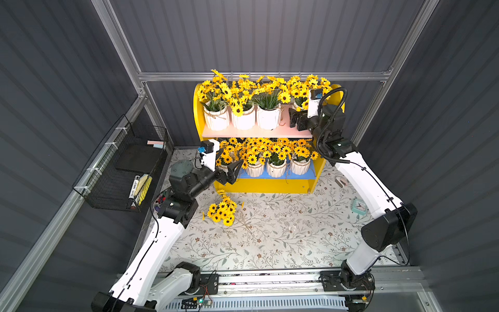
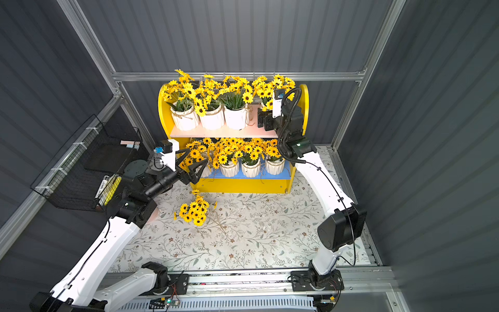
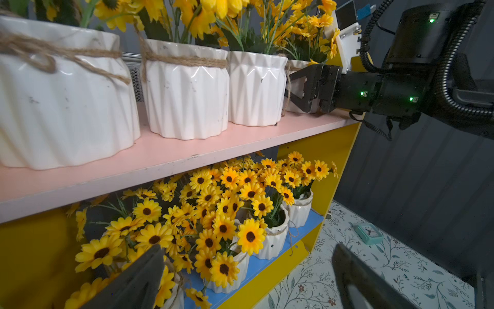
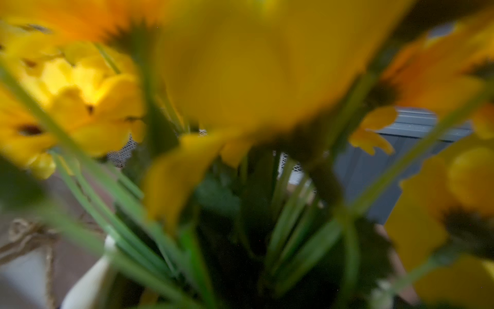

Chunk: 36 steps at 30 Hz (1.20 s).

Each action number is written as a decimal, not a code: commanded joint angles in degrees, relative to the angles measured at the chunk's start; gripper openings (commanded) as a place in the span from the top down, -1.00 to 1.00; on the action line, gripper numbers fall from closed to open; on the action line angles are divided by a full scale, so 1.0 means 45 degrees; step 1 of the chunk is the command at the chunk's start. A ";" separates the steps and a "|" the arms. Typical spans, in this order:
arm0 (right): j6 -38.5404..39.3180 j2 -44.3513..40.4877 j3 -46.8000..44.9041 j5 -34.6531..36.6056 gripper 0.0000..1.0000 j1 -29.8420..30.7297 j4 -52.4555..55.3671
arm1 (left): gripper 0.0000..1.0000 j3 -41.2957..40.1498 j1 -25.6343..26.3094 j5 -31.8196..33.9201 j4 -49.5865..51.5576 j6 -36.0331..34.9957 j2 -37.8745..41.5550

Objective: Take the sunflower pots off the shelves
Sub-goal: Move the sunflower pot to the shelf, then pick up the sunflower pot from the shelf.

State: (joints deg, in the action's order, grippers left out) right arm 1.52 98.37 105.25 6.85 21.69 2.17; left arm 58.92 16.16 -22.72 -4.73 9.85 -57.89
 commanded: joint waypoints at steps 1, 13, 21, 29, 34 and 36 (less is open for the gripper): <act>0.0117 0.0036 0.0117 0.0184 -0.97 -0.0114 -0.0404 | -0.99 -0.0142 -0.0096 0.0074 -0.0307 -0.0151 0.0188; 0.0345 -0.0636 -0.0567 -0.0817 0.70 -0.0095 -0.0795 | -0.99 -0.0137 -0.0096 0.0056 -0.0311 -0.0117 0.0160; 0.0724 -0.1563 -0.1049 -0.1082 1.00 0.0052 -0.1535 | -0.99 -0.0129 -0.0096 0.0030 -0.0356 -0.0025 0.0110; 0.0991 -0.2506 -0.1697 -0.0817 1.00 0.0333 -0.2094 | -0.99 -0.0159 -0.0096 0.0019 -0.0409 0.0004 0.0139; 0.0933 -0.3092 -0.2226 -0.0662 1.00 0.0412 -0.2138 | -0.99 -0.0161 -0.0096 0.0031 -0.0376 0.0000 0.0164; 0.0875 -0.3372 -0.2529 -0.0576 1.00 0.0431 -0.2201 | -0.99 -0.0186 -0.0096 0.0038 -0.0378 -0.0020 0.0169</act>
State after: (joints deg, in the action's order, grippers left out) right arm 4.56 85.97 94.37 3.25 23.31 -1.48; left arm 58.72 16.16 -22.72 -4.73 9.87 -57.89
